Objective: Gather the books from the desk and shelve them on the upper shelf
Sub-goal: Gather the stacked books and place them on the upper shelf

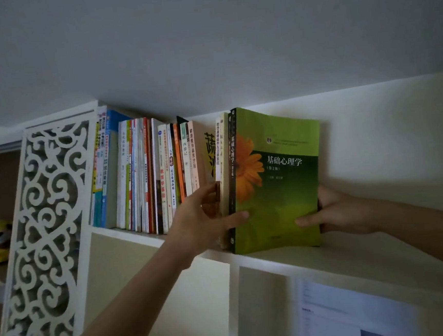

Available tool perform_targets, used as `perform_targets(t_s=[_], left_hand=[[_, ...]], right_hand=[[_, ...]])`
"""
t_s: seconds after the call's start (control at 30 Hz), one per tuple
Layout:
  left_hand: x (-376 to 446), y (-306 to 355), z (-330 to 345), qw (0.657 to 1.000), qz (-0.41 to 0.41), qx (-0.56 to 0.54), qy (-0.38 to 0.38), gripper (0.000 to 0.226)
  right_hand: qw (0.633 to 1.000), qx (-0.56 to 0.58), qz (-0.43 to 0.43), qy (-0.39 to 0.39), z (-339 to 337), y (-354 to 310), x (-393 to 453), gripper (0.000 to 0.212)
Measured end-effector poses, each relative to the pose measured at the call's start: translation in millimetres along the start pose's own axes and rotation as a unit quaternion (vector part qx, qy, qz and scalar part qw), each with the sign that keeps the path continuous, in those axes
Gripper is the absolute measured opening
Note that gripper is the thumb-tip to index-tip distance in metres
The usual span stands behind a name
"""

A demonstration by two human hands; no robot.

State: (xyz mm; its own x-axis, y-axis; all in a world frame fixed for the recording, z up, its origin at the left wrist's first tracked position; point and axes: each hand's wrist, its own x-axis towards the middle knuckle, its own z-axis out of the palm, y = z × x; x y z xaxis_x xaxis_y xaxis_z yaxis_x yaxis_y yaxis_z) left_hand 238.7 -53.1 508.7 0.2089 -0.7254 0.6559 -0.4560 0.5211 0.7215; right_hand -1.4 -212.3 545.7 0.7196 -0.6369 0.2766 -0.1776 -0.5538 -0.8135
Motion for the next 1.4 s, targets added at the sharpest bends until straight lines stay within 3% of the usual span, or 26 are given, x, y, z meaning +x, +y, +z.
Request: perform_targets(t_s=[0.1,0.2,0.3,0.37,0.43,0.5,0.57,0.7,0.87,1.03,1.27,1.4], left_hand=[[1,-4,1,0.991,0.016,0.116,0.066,0.06],[4,-10,4,0.972,0.043,0.206,0.107,0.085],[4,-16,4,0.963,0.058,0.234,0.12,0.086],[3,-16,-1,0.965,0.065,0.233,0.102,0.086],[0,-18,-10,0.969,0.074,0.23,0.056,0.09],[-4,-20,-18,0.955,0.099,0.279,0.033,0.094],[-5,-22,-23,0.92,0.156,0.354,0.058,0.099],[3,-24,-28,0.862,0.236,0.446,0.059,0.103],[18,-32,-24,0.841,0.269,0.464,0.066,0.099],[18,-36,-22,0.841,0.282,0.458,0.055,0.102],[21,-46,-22,0.84,0.277,0.462,0.068,0.1],[21,-44,-30,0.852,0.258,0.456,0.019,0.102]], right_hand=[[0.998,0.035,0.008,-0.047,4,3,27,0.069],[0.997,0.048,0.003,-0.065,8,2,42,0.07],[0.998,-0.057,-0.005,0.036,19,-7,39,0.073],[0.963,-0.235,-0.014,0.133,27,-15,31,0.096],[0.92,-0.362,-0.032,0.146,36,-23,21,0.122],[0.946,-0.314,-0.034,0.08,50,-31,11,0.14],[0.966,-0.255,-0.033,0.038,70,-41,9,0.15],[0.944,-0.315,-0.083,0.058,102,-46,18,0.141],[0.947,-0.309,-0.071,0.051,101,-38,31,0.143],[0.952,-0.295,-0.057,0.052,98,-40,31,0.148],[0.941,-0.328,-0.046,0.073,112,-44,29,0.138],[0.948,-0.308,-0.045,0.069,108,-46,27,0.138]])
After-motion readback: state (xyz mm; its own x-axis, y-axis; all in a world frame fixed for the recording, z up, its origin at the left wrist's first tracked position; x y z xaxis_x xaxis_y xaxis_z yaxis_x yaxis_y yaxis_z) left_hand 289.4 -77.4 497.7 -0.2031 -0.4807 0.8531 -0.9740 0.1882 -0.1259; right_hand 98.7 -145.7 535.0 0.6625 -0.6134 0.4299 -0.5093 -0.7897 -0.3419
